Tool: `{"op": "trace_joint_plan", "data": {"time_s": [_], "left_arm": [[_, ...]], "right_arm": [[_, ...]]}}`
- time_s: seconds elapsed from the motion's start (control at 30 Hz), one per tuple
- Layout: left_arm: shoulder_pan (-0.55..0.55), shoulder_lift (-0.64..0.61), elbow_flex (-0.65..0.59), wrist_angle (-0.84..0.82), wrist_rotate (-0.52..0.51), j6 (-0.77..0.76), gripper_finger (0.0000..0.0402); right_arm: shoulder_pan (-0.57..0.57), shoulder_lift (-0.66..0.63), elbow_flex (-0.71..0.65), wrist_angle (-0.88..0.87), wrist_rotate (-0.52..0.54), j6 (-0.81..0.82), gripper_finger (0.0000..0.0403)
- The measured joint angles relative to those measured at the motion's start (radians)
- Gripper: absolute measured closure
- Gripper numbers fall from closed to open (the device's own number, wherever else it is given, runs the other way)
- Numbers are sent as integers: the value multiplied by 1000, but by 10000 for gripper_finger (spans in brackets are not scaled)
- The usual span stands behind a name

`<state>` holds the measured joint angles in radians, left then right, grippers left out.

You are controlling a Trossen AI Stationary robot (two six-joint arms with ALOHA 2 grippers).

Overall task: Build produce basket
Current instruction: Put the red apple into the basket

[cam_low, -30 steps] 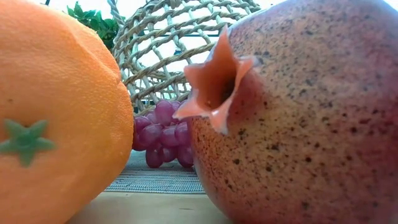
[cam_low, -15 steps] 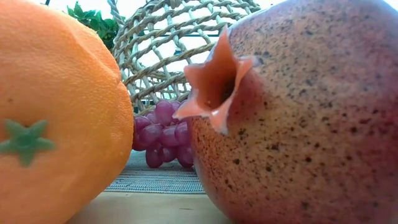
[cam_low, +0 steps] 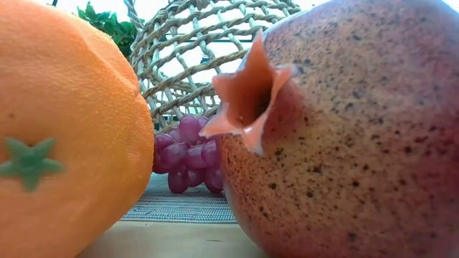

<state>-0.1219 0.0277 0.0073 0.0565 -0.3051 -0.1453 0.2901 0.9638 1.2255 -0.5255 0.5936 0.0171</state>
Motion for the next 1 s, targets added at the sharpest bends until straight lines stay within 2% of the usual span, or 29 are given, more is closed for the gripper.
{"op": "trace_joint_plan", "data": {"time_s": [0.17,0.33,0.47,0.67,0.83,1.0], "left_arm": [[0,0,0,0,0,0,10],[0,0,0,0,0,0,10],[0,0,0,0,0,1,10],[0,0,0,0,0,0,10],[0,0,0,0,0,0,10],[0,0,0,0,0,0,10]], "right_arm": [[0,0,0,1,-189,347,129],[0,0,0,29,-379,575,129],[0,0,0,102,-488,745,129],[1,0,0,256,-509,1032,129],[-3,0,0,352,-495,1144,129],[-5,0,0,345,-471,1243,129]]}}
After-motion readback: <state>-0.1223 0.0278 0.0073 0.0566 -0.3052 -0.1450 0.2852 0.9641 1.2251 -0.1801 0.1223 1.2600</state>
